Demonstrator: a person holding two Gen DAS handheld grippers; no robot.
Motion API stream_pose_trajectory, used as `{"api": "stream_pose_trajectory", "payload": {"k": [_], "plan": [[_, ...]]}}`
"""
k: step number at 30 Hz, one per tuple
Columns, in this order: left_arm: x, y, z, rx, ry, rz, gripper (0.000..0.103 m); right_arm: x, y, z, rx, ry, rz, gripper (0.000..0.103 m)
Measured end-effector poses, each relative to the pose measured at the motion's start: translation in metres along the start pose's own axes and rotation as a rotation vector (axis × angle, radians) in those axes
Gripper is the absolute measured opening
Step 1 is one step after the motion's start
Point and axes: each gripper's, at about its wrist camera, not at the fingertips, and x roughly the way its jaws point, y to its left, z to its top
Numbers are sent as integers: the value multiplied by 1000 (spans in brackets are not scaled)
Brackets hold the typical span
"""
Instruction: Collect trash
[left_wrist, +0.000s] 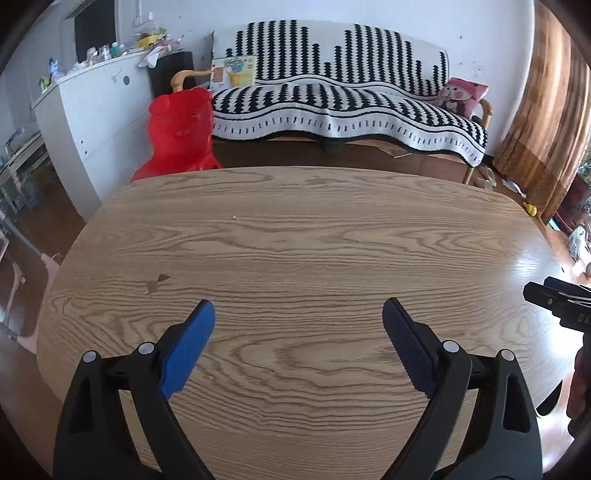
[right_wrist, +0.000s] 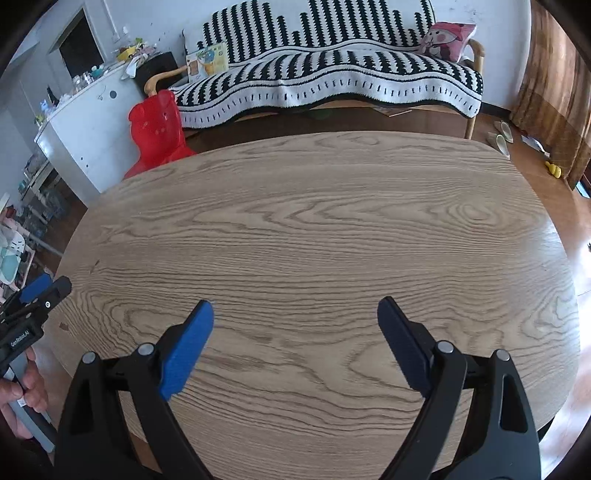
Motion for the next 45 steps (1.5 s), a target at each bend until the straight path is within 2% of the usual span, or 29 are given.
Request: {"api": "stream_pose_trajectory", "payload": {"k": [13,45], "plan": [[12,-7,-5,2,20,-11,89,5,-13,-2,12,6,-11,87],[7,-21,-9,11,25,-2,89,1,-16,-5,8,7,-17,87]]}}
